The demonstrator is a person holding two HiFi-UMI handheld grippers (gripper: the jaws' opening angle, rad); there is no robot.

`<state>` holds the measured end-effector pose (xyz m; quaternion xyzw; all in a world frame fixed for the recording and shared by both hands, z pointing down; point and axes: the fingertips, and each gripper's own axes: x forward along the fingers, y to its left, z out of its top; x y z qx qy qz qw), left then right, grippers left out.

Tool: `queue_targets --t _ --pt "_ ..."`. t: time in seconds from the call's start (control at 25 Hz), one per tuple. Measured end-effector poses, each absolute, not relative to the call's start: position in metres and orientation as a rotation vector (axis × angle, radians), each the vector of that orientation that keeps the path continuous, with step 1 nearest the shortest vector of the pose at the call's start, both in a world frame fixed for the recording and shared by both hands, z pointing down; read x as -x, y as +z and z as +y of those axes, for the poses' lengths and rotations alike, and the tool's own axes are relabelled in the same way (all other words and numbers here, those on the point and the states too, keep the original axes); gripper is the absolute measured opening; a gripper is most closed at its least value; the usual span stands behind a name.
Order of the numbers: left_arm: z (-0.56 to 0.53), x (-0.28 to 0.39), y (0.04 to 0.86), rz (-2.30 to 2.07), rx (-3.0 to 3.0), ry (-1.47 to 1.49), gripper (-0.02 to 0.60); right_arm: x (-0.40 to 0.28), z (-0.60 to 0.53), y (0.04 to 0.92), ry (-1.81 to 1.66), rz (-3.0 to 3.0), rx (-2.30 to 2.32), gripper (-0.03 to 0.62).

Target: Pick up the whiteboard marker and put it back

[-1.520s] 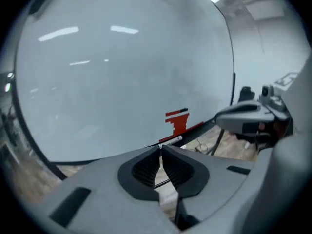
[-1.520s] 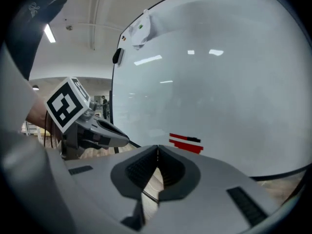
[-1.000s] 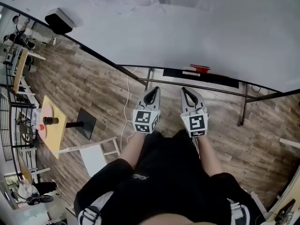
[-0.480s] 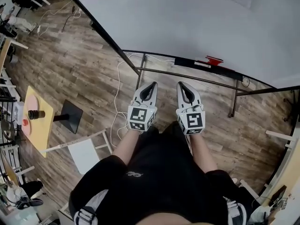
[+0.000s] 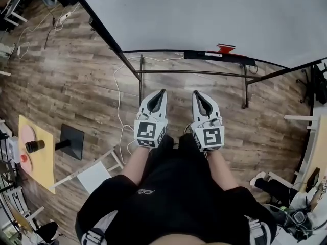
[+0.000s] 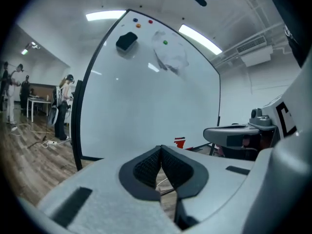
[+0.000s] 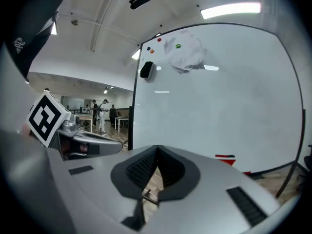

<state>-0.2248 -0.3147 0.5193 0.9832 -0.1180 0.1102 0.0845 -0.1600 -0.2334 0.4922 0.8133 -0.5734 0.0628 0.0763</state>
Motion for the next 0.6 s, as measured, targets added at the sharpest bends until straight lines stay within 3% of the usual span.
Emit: queue_targets --t 0.6 --pt "-0.29 0.206 0.453 -0.425 -2.946 0.094 0.006 0.146 -0.216 0.425 0.022 -1.793 -2.5 0.003"
